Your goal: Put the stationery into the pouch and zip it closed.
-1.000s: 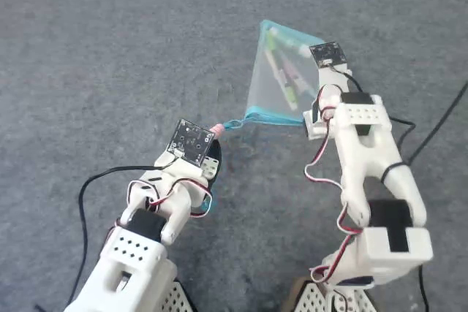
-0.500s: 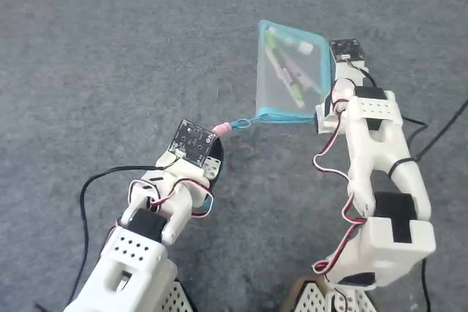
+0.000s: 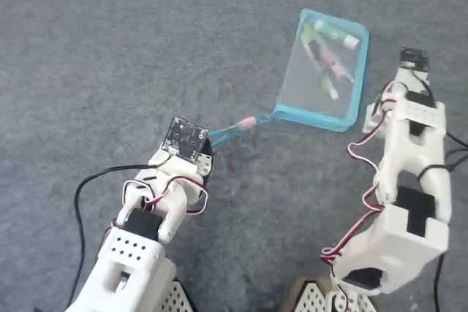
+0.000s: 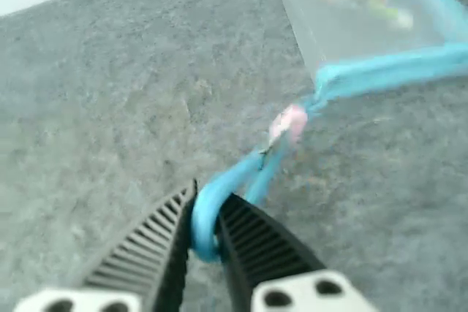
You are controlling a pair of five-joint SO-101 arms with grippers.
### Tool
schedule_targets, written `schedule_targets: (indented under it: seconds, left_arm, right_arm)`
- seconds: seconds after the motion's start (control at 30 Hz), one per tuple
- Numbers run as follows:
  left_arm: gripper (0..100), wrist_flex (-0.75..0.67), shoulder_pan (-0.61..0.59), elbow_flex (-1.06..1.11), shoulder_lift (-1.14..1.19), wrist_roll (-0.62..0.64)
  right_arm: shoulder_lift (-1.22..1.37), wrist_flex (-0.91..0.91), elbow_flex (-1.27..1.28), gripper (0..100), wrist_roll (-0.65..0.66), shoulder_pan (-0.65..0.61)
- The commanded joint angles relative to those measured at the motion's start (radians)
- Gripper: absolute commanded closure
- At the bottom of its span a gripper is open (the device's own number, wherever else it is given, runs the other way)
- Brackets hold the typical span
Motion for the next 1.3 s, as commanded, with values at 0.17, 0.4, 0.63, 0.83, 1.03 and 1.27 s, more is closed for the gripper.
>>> schedule_targets:
  seconds: [0.17, 0.4, 0.63, 0.83, 1.03, 1.27]
  left_arm:
    - [99, -0.025, -0.006, -0.071, -0.002, -0.012]
    - [84, -0.025, 0.002, -0.071, -0.002, -0.009]
    - [80, 0.003, 0.000, -0.090, -0.014, -0.008]
    - [80, 0.230, 0.003, -0.130, -0.230, -0.006]
    - [80, 0.339, 0.003, -0.085, -0.491, -0.006]
    - [80, 0.285, 0.003, -0.104, -0.384, -0.006]
  right_arm:
    - [-0.028, 0.039, -0.038, 99.3, -0.008, -0.033]
    - [-0.050, 0.119, -0.041, 96.1, -0.006, -0.133]
    - [-0.173, 0.151, 0.005, 88.8, -0.012, -0.147]
    - [-0.292, 0.027, 0.152, 89.6, -0.015, -0.147]
    - [-0.309, -0.012, 0.206, 89.6, -0.014, -0.182]
    - [-0.269, -0.005, 0.204, 89.6, -0.015, -0.162]
